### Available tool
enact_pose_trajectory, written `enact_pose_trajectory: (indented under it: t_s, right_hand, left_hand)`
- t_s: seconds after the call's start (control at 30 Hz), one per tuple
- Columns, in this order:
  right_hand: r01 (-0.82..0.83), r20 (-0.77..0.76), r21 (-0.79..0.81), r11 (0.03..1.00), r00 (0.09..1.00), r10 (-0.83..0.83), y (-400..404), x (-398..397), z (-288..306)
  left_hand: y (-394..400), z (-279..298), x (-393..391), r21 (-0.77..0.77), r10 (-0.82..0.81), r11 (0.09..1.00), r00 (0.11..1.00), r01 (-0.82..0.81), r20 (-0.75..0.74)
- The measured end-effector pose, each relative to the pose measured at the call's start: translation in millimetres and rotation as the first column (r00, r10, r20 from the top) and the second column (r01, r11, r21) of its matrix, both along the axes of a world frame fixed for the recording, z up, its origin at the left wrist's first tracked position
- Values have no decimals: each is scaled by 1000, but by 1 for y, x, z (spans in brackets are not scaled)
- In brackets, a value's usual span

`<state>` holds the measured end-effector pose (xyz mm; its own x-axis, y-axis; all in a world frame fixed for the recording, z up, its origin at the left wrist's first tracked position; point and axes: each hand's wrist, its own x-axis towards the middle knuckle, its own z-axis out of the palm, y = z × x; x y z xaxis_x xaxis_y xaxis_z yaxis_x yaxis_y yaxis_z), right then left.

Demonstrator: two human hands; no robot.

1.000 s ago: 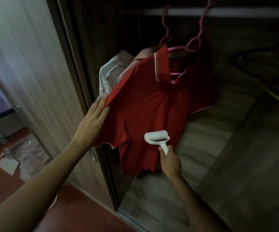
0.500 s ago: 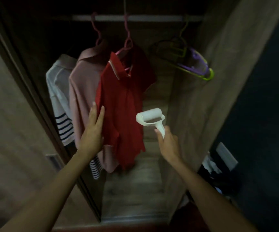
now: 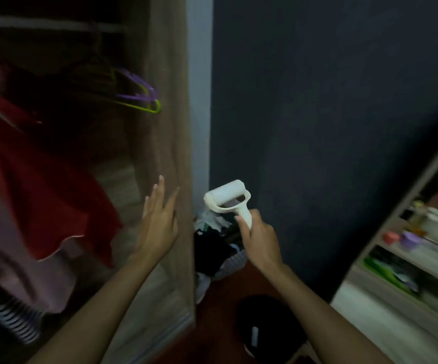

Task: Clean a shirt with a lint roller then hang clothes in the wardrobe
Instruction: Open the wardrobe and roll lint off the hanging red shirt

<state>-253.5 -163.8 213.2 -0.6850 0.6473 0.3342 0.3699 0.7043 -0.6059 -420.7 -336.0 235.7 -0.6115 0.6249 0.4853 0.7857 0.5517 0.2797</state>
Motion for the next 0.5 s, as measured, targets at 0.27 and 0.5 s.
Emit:
enact_pose_trajectory:
  t_s: [0.27,0.5]
  right_hand:
    - [298,93,-64,953,952,-291,82,150,-40]
    - [440,317,-177,880,872,-372,122,310,-117]
  left_hand:
    - [134,-31,105,-66,-231,970,971,236,67]
    - [221,-111,245,-211,-322,909,927,360,194]
